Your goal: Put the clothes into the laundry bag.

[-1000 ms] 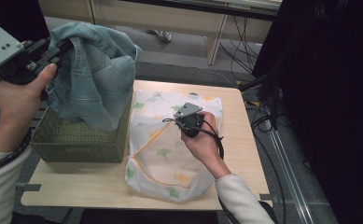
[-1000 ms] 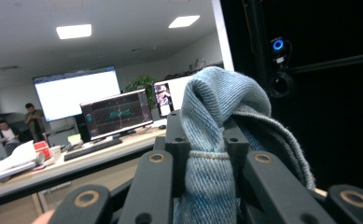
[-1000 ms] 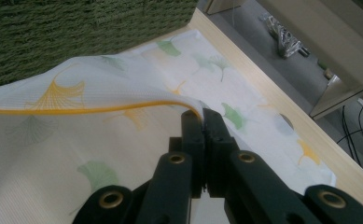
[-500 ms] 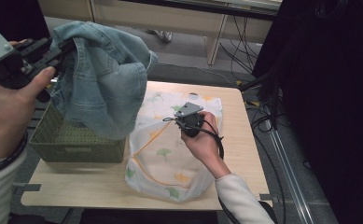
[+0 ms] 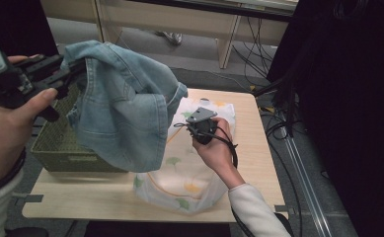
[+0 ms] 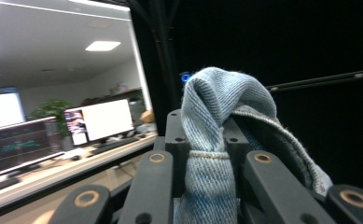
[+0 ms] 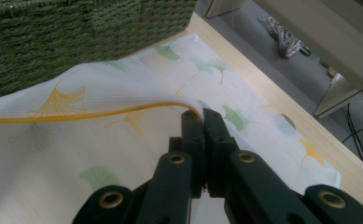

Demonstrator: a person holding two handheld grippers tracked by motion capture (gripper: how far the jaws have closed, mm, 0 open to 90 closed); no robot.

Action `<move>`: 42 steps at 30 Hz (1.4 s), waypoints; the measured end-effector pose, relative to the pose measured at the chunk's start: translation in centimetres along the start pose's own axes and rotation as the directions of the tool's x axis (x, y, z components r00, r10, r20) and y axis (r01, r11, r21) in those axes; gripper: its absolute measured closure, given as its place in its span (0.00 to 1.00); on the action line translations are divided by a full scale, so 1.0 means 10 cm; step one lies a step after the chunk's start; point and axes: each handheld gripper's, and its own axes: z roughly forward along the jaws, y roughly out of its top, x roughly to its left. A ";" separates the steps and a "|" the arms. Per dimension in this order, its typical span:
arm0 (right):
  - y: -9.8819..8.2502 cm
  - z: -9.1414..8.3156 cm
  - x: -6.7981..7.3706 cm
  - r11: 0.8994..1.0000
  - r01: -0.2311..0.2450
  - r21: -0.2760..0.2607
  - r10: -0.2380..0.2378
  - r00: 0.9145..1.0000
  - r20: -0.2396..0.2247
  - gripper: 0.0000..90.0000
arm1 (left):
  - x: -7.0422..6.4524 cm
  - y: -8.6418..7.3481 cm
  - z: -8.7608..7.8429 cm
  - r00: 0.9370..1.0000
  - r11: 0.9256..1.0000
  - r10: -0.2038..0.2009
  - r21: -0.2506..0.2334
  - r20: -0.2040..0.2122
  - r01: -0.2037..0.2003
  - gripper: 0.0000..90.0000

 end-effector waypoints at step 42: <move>0.00 -0.03 -0.04 0.999 -0.041 -0.018 0.041 0.999 -0.012 1.00 | -0.42 -0.53 0.16 0.988 0.976 -0.059 0.216 0.144 0.027 0.86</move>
